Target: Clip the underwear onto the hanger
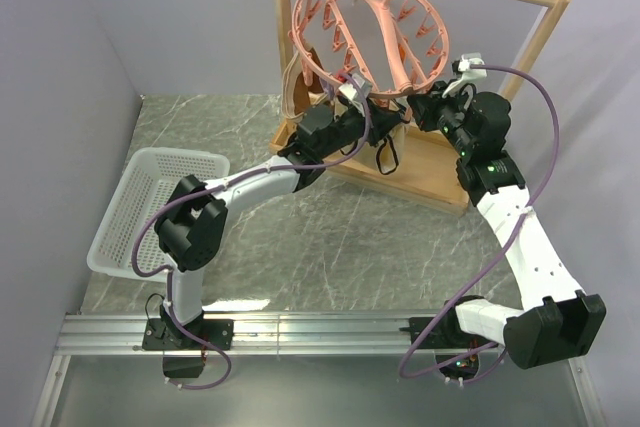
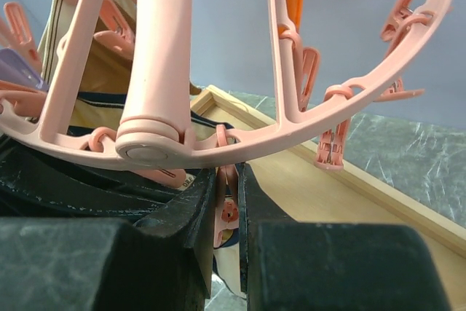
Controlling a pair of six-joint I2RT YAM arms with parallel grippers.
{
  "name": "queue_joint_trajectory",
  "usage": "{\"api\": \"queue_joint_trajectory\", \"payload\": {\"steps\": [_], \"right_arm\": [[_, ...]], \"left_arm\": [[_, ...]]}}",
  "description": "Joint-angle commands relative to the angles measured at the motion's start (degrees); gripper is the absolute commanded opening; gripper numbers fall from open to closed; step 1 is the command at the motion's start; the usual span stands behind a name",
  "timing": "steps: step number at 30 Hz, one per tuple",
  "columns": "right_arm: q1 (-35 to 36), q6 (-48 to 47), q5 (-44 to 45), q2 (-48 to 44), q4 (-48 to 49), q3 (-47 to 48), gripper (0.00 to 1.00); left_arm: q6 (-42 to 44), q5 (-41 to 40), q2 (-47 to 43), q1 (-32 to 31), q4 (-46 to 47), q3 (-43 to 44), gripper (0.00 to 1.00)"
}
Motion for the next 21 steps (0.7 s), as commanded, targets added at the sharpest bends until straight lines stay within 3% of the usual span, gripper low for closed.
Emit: {"api": "queue_joint_trajectory", "payload": {"steps": [1,10,21], "right_arm": [[0.2,1.3,5.5,1.7,-1.9,0.0,0.0],[2.4,-1.4,10.9,1.9,-2.1,-0.9,0.0],[3.4,0.3,15.9,1.3,1.6,-3.1,0.0]], "left_arm": [[1.0,-3.5,-4.9,-1.6,3.3,1.5,0.0],[1.9,-9.9,-4.7,-2.7,2.4,3.8,0.0],[-1.7,-8.0,-4.8,-3.3,1.2,4.9,0.0]]}}
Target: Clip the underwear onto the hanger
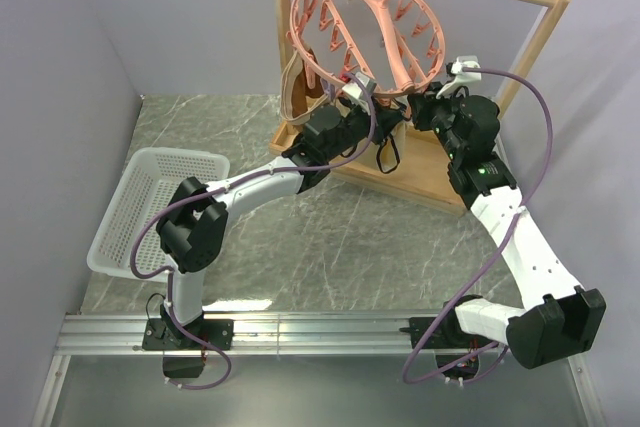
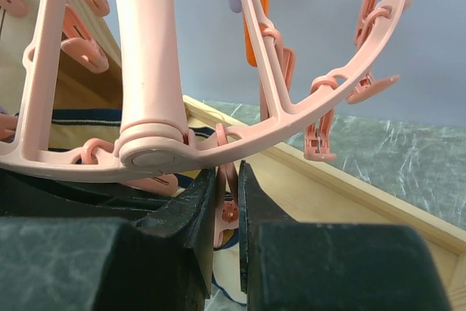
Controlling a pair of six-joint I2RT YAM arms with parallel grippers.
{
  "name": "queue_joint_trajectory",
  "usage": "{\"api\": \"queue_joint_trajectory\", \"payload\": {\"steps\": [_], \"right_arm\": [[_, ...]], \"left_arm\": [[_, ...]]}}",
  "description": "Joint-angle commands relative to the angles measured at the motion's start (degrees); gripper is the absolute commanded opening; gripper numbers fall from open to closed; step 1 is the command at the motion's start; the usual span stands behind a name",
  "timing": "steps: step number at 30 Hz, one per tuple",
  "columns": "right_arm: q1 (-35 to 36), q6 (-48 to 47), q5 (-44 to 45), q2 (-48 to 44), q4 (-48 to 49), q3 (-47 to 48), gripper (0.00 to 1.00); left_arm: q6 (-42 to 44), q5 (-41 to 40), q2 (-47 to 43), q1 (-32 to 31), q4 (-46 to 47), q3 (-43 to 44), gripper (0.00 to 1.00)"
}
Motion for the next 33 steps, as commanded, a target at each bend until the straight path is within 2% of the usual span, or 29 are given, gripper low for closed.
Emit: {"api": "queue_joint_trajectory", "payload": {"steps": [1,17,33], "right_arm": [[-0.4,2.0,5.6,1.0,-1.3,-1.4,0.0],[0.1,-0.3,6.3,2.9,-4.2,0.0,0.0],[0.8,0.0,8.5,3.7,-4.0,-0.1,0.0]], "left_arm": [[-2.2,0.1,-4.9,-1.8,5.1,2.9,0.0],[-0.5,-3.5,-4.2,-2.0,4.9,7.0,0.0],[-3.0,-0.5,-4.5,-2.2,6.1,7.6,0.0]]}}
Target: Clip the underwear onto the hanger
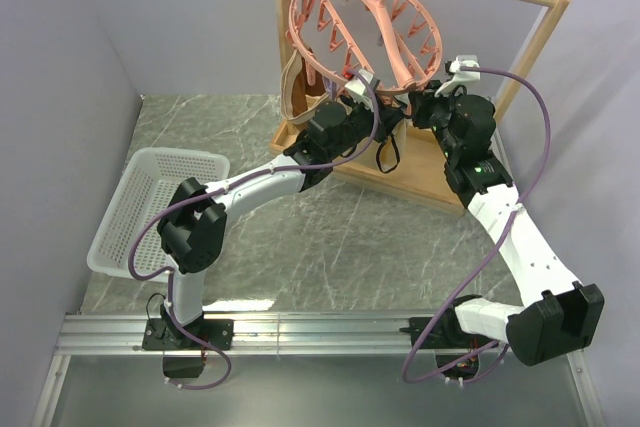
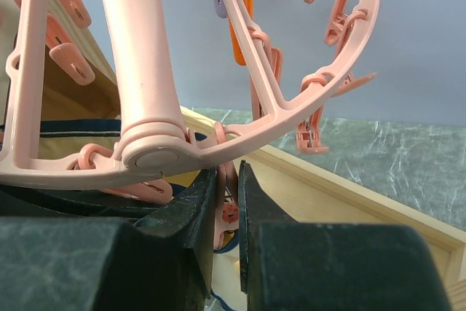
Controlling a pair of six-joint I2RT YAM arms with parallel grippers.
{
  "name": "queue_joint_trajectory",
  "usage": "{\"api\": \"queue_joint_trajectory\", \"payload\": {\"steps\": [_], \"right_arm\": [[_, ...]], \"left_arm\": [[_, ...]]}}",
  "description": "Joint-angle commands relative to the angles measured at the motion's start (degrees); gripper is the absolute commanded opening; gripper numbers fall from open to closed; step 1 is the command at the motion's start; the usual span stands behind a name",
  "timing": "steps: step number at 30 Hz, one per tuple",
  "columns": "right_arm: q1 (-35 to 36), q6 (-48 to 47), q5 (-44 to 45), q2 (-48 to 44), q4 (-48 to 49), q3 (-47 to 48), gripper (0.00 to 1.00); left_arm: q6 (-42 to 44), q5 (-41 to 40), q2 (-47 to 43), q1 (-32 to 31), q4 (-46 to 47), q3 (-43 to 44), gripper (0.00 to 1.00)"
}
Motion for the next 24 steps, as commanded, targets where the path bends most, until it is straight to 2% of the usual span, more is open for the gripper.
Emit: {"api": "queue_joint_trajectory", "payload": {"steps": [1,15,24], "right_arm": [[-0.1,-0.1,4.4,2.6,-5.3,-0.1,0.0],[0.1,0.1,4.2,2.9,-5.0,0.0,0.0],[0.4,0.1,4.0,2.8,-5.3,-0.4,0.0]], "left_arm": [[-2.1,2.6,-4.6,-1.3,11.6,4.7,0.0],[-6.5,6.6,-4.1,-1.8,11.5,5.7,0.0],[-8.2,7.5,-4.5,-1.8,14.8,5.2,0.0]]}}
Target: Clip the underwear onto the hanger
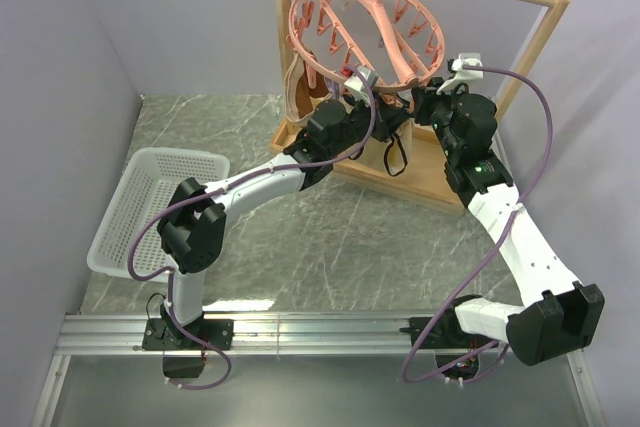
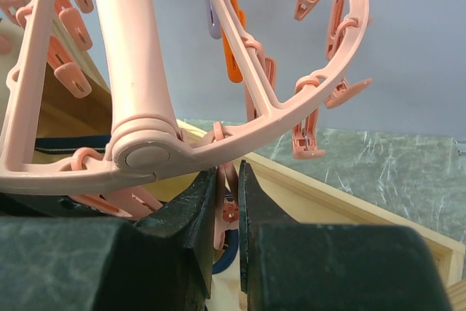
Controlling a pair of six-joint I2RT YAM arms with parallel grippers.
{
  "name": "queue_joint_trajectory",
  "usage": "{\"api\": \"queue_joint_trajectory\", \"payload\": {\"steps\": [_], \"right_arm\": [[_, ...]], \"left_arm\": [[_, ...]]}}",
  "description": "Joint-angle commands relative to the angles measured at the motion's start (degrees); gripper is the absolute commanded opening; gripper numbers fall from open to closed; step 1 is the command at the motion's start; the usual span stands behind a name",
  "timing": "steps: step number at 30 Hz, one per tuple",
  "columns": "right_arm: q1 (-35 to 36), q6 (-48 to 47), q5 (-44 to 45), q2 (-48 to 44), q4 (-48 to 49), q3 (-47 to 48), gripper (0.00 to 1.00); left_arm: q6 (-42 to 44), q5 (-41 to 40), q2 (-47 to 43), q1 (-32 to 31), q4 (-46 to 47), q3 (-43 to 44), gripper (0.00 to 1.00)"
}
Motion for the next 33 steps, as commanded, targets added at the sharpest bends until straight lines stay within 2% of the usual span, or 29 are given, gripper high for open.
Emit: {"api": "queue_joint_trajectory", "payload": {"steps": [1,11,33], "right_arm": [[0.2,1.2,2.2,2.6,-6.5,-0.9,0.0],[0.2,0.6,-0.1,1.3,-9.2,-1.1,0.0],[0.2,-1.7,-1.4,4.3,-13.9,2.1,0.0]], "left_arm": [[-2.7,4.4,-4.5,-1.8,14.6,4.3,0.0],[-0.1,0.0,-5.1,-1.3,18.1,2.8,0.0],[0.7,-0.7,-5.8,-0.2,23.9,2.1,0.0]]}}
